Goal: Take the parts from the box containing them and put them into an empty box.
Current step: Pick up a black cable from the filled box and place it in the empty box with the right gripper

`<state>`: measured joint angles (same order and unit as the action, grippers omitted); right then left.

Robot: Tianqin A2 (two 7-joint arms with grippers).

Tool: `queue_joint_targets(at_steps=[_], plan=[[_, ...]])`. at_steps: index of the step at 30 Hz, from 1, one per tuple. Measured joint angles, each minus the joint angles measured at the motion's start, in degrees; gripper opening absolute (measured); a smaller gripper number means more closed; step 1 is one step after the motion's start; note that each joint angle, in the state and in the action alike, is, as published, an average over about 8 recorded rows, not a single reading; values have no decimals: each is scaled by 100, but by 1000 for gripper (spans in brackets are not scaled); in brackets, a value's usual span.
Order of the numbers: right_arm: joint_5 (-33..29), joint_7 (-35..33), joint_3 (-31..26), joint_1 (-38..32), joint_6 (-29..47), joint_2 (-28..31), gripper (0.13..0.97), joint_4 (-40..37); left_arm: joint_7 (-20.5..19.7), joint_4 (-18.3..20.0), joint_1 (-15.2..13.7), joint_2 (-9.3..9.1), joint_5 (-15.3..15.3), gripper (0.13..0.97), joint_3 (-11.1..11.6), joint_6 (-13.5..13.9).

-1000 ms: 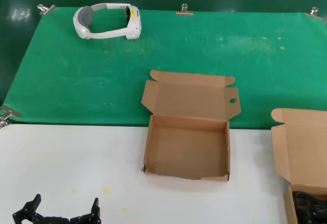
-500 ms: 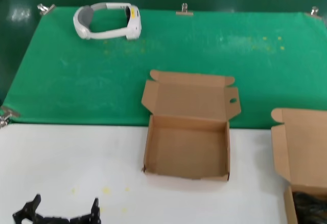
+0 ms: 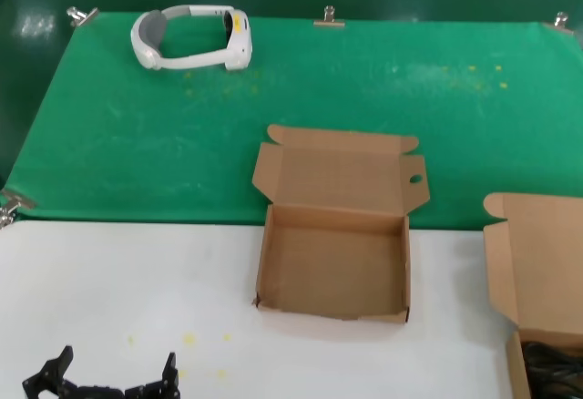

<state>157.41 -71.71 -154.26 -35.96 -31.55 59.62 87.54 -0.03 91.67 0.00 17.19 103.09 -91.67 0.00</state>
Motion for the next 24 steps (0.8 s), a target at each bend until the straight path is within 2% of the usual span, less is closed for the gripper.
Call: queue_joint_targets(at_steps=[6, 13, 24], plan=[[25, -490, -265, -323, 230, -302, 966, -591, 0, 0, 0, 0, 0, 966, 0, 0], [31, -711, -332, -430, 454, -553, 966, -1085, 0, 0, 0, 0, 1, 966, 0, 0], [32, -802, -346, -366, 609, -610, 966, -1223, 1, 0, 0, 0, 1, 966, 0, 0]])
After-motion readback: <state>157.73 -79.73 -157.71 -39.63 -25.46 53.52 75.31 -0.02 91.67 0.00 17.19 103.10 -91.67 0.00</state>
